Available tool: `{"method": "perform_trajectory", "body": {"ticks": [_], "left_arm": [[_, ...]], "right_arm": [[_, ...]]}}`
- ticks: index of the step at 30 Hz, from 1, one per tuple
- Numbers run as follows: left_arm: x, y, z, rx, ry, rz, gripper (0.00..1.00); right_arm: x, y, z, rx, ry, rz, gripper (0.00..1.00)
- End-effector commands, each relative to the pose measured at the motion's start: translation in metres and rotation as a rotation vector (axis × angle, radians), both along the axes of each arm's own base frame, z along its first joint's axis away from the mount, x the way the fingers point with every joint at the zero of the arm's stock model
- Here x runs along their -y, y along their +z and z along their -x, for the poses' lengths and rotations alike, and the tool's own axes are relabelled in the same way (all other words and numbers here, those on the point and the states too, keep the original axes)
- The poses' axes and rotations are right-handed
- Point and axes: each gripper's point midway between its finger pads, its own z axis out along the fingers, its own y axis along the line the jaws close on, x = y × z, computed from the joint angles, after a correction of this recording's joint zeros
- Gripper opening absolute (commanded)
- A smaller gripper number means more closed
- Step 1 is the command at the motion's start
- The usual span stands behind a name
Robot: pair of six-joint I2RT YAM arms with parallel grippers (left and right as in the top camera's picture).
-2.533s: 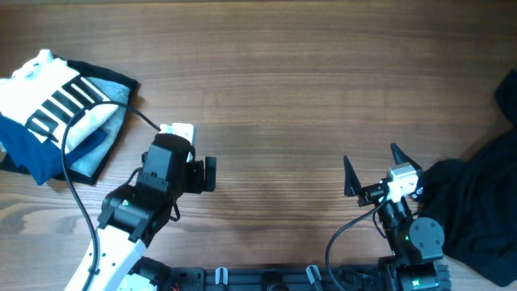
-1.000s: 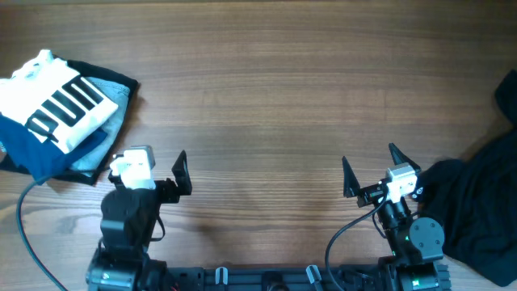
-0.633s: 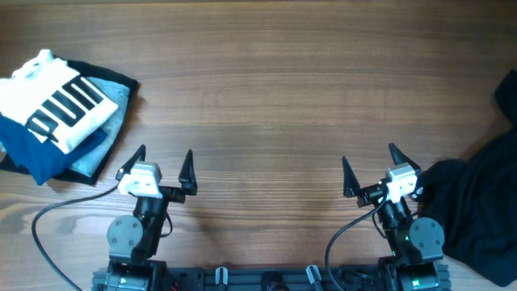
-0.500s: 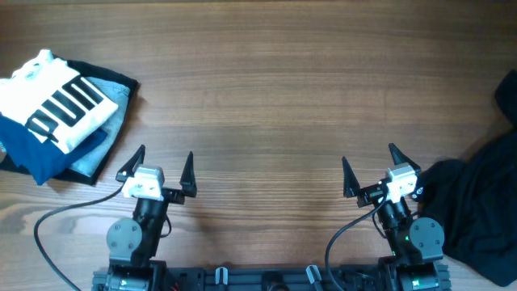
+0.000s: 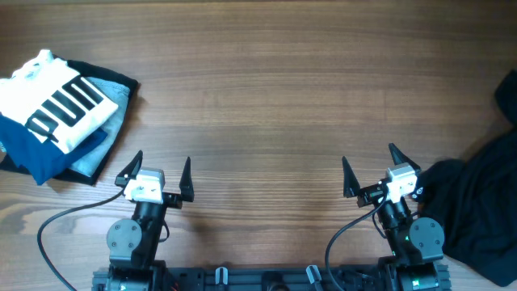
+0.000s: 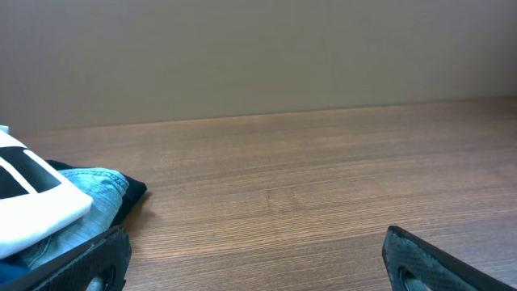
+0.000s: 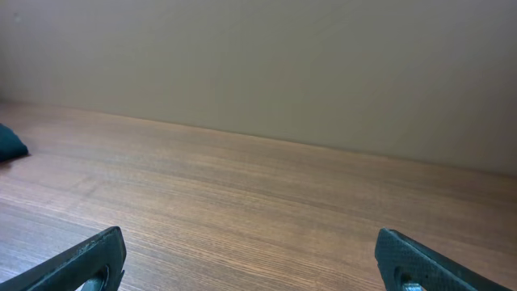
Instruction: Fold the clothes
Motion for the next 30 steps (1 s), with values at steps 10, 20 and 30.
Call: {"method": "perform_trajectory", "body": {"ticks": [10, 20, 30], "left_arm": [[-0.0028, -0.0006, 0.0002, 0.004, 0.005, -0.019, 1.0], [-0.0015, -0.0006, 0.0004, 0.004, 0.0, -0.019, 1.0], [-0.0015, -0.0008, 0.0003, 0.003, 0.0, -0.019, 1.0]], "right_arm": [[-0.0032, 0.002, 0.0013, 0.011, 0.019, 0.004, 1.0], [-0.0032, 0.002, 0.0013, 0.011, 0.019, 0.004, 1.0], [-0.0032, 0.002, 0.0013, 0.012, 0.019, 0.005, 1.0]]}}
